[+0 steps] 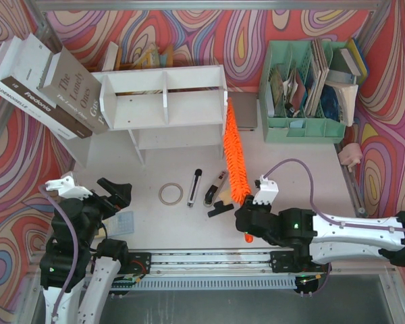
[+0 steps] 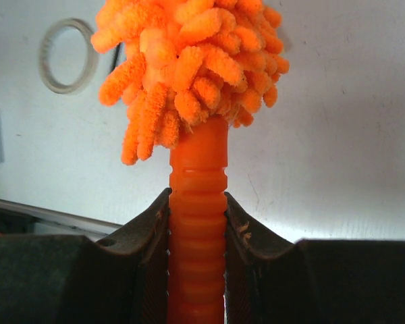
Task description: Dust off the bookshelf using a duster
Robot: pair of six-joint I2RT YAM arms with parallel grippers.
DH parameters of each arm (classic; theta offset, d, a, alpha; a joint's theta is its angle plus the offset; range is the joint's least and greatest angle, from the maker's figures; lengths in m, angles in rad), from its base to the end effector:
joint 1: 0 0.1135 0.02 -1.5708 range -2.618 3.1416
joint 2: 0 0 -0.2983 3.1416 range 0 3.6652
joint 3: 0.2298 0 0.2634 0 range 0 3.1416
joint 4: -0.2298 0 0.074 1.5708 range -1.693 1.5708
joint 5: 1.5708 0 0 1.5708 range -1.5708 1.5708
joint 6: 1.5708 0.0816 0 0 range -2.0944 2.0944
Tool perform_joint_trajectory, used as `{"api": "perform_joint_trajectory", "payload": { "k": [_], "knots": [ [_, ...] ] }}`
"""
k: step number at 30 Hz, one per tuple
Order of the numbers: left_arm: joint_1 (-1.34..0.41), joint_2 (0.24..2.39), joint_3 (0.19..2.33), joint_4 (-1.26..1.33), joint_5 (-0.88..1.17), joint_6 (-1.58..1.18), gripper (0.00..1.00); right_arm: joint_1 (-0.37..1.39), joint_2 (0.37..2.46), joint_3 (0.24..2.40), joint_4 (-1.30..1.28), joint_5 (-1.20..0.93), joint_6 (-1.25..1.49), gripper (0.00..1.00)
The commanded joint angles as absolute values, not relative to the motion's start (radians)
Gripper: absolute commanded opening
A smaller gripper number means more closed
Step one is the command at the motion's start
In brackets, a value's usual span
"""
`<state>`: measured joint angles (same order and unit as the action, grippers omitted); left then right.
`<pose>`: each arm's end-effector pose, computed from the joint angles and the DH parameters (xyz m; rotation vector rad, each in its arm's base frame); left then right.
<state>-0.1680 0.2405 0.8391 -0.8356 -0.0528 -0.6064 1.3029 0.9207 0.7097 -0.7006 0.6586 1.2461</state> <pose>0.0594 -0.0057 0.3421 -0.4364 1.7835 -0.5008 0.0978 0.1677 0.2464 0.2021 2.2907 0.5194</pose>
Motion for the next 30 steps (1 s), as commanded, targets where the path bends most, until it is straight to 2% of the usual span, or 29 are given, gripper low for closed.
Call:
{"api": "perform_joint_trajectory", "payload": {
  "k": [1, 5, 9, 20, 23, 30],
  "knots": [
    [-0.163, 0.242, 0.828, -0.828, -0.055, -0.61, 0.98, 1.3, 0.86, 0.862, -0.725, 0.783, 1.171, 0.0],
    [-0.163, 0.233, 0.827, -0.826, -0.057, -0.612, 0.98, 1.3, 0.843, 0.966, -0.72, 0.809, 1.087, 0.0],
    [-0.163, 0.233, 0.826, -0.825, -0.057, -0.612, 0.98, 1.3, 0.852, 0.978, -0.717, 0.809, 1.077, 0.0],
    [-0.163, 0.243, 0.825, -0.824, -0.057, -0.612, 0.98, 1.3, 0.888, 0.672, -0.645, 0.672, 1.286, 0.0],
    [-0.163, 0.245, 0.827, -0.824, -0.055, -0.612, 0.98, 1.299, 0.92, 0.647, -0.634, 0.662, 1.306, 0.0],
    [-0.163, 0.245, 0.826, -0.824, -0.054, -0.611, 0.98, 1.3, 0.918, 0.89, -0.751, 0.814, 1.151, 0.0]
  ]
}}
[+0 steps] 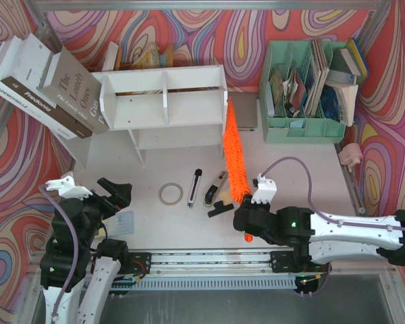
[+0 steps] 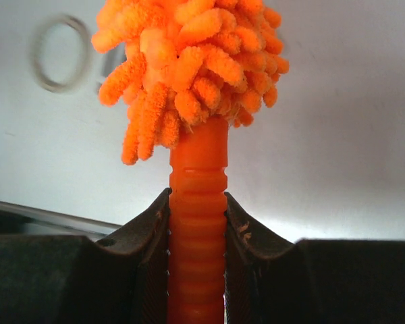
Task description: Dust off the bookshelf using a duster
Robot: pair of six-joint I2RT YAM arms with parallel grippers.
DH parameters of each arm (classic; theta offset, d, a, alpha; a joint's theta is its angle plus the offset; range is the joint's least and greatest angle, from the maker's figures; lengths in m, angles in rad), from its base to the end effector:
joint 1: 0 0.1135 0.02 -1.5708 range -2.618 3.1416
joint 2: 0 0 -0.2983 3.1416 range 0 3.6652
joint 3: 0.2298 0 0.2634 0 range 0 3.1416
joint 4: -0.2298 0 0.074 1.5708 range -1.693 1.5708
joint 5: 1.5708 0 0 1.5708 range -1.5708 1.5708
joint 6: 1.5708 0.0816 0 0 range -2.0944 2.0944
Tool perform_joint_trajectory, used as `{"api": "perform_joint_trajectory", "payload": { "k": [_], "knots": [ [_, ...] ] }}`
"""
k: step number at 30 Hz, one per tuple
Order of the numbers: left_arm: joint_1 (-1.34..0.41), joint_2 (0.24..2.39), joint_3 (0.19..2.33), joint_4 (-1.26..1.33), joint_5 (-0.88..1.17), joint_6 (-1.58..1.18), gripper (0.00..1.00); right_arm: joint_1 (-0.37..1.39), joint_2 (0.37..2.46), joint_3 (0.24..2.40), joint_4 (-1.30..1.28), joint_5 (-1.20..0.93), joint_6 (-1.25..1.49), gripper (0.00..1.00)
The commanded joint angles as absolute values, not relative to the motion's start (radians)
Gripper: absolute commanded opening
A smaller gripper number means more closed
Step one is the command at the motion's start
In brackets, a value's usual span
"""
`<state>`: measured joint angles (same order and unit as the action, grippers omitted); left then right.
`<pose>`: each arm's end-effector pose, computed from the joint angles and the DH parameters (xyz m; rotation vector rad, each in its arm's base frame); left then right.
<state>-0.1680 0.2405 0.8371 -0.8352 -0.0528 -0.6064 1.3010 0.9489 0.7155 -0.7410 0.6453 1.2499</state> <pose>0.0597 -0.0058 0.3415 -0.4367 1.7850 -0.5003 0.0974 0.1679 0.2398 0.1794 2.3300 0.4574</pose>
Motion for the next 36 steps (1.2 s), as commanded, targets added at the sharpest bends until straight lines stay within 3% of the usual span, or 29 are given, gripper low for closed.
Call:
{"api": "perform_joint_trajectory", "payload": {
  "k": [1, 6, 19, 29, 36],
  "knots": [
    [-0.163, 0.247, 0.825, -0.824, -0.054, -0.611, 0.98, 1.3, 0.91, 0.925, -0.749, 0.829, 1.117, 0.0],
    [-0.163, 0.242, 0.826, -0.825, -0.058, -0.613, 0.98, 1.3, 0.874, 0.983, -0.687, 0.819, 1.025, 0.0],
    [-0.163, 0.249, 0.826, -0.824, -0.054, -0.61, 0.98, 1.3, 0.954, 0.652, -0.579, 0.653, 1.28, 0.0],
    [-0.163, 0.244, 0.826, -0.825, -0.056, -0.612, 0.98, 1.3, 0.861, 0.908, -0.686, 0.784, 1.117, 0.0],
    [-0.163, 0.238, 0.825, -0.828, -0.062, -0.617, 0.98, 1.3, 0.87, 0.815, -0.648, 0.732, 1.156, 0.0]
  ]
}}
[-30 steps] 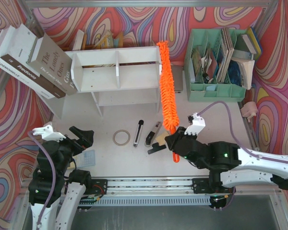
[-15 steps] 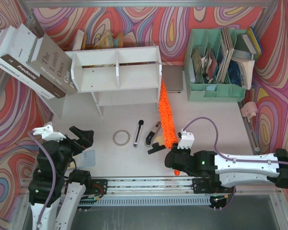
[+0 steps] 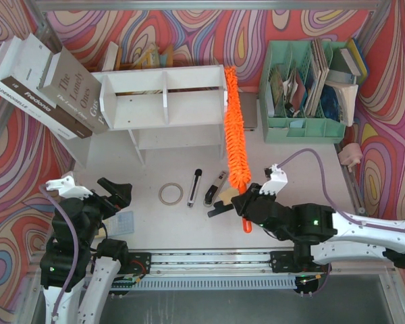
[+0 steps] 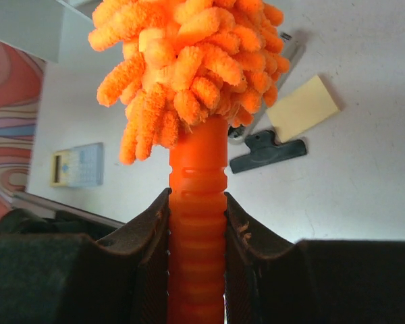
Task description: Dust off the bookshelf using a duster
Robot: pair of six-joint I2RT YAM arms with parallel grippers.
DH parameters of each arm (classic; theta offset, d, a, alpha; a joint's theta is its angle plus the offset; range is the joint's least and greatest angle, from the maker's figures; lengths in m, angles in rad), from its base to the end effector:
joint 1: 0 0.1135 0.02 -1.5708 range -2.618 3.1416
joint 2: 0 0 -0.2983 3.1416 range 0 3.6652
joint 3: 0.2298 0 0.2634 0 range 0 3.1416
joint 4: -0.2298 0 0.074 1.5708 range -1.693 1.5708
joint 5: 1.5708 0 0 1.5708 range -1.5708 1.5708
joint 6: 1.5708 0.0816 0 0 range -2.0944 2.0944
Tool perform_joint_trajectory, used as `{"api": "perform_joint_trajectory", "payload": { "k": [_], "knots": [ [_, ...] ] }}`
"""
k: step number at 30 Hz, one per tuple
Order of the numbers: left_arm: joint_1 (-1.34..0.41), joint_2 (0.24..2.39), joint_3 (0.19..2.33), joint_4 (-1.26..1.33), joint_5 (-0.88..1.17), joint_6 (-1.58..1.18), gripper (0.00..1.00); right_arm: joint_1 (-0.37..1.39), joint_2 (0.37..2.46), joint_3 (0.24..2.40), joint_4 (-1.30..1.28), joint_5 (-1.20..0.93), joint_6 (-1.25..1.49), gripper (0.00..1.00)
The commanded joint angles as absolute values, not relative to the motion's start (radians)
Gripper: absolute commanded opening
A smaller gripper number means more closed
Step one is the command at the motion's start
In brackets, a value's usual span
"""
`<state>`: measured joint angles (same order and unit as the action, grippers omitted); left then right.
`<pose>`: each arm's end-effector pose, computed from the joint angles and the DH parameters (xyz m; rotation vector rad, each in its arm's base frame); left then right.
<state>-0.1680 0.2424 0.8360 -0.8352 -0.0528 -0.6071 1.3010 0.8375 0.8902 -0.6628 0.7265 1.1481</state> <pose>0.0603 -0.0059 0.3411 -0.4380 1.7879 -0.4999 0.1013 0.1628 0.3312 0.2490 2.0812 0.7425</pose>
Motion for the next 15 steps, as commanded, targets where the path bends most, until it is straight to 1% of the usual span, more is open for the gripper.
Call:
{"api": "perform_joint_trajectory", "payload": {
  "k": [1, 5, 7, 15],
  "knots": [
    [-0.163, 0.237, 0.826, -0.828, -0.063, -0.616, 0.98, 1.299, 0.879, 0.786, -0.636, 0.717, 1.177, 0.0],
    [-0.163, 0.238, 0.824, -0.826, -0.066, -0.617, 0.98, 1.3, 0.922, 0.681, -0.579, 0.666, 1.243, 0.0],
    [-0.163, 0.242, 0.824, -0.824, -0.064, -0.617, 0.98, 1.3, 0.941, 0.676, -0.575, 0.664, 1.254, 0.0],
    [-0.163, 0.247, 0.825, -0.825, -0.062, -0.616, 0.98, 1.299, 0.91, 0.879, -0.644, 0.752, 1.118, 0.0]
  ]
}}
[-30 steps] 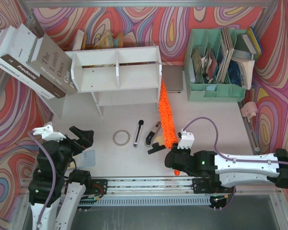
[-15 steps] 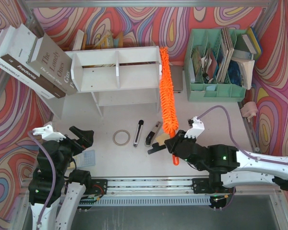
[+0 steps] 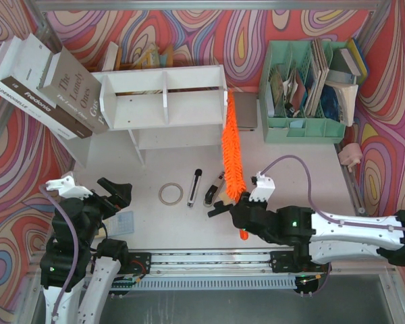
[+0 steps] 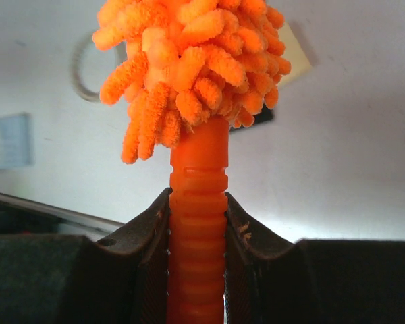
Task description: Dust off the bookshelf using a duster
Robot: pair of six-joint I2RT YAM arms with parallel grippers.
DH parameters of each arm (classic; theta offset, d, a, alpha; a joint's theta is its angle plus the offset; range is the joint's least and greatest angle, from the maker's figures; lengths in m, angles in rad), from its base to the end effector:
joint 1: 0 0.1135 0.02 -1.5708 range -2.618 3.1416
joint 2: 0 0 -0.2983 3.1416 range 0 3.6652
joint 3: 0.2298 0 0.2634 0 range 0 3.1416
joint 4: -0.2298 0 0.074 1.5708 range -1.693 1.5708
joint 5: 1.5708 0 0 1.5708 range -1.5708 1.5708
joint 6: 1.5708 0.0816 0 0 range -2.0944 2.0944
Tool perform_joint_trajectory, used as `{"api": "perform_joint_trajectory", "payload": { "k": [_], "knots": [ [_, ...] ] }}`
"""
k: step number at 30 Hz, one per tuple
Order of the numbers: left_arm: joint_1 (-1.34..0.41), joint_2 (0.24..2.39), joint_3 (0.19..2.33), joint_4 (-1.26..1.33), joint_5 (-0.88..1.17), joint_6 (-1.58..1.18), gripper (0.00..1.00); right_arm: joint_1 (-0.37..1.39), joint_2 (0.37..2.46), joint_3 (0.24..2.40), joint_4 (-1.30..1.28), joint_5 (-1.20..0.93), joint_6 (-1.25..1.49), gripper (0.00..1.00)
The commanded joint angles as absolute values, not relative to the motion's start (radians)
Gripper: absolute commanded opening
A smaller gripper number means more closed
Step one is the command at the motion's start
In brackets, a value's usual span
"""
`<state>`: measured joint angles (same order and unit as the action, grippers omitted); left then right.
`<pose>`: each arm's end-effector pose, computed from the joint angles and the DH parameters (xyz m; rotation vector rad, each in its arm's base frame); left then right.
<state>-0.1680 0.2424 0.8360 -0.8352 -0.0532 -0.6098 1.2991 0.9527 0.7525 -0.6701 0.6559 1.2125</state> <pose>0.0603 -0.0058 0.3411 -0.4407 1.7874 -0.5015 0.1016 0.1791 0.2584 0.1830 2.2719 0.5472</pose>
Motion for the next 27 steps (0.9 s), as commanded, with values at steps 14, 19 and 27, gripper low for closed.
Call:
{"api": "perform_joint_trajectory", "payload": {
  "k": [14, 19, 27],
  "knots": [
    [-0.163, 0.25, 0.825, -0.825, -0.063, -0.616, 0.98, 1.301, 0.973, 0.629, -0.484, 0.607, 1.261, 0.0],
    [-0.163, 0.246, 0.824, -0.827, -0.065, -0.618, 0.98, 1.299, 0.987, 0.629, -0.506, 0.621, 1.268, 0.0],
    [-0.162, 0.248, 0.824, -0.827, -0.066, -0.618, 0.98, 1.3, 0.848, 0.843, -0.63, 0.748, 1.142, 0.0]
  ]
}}
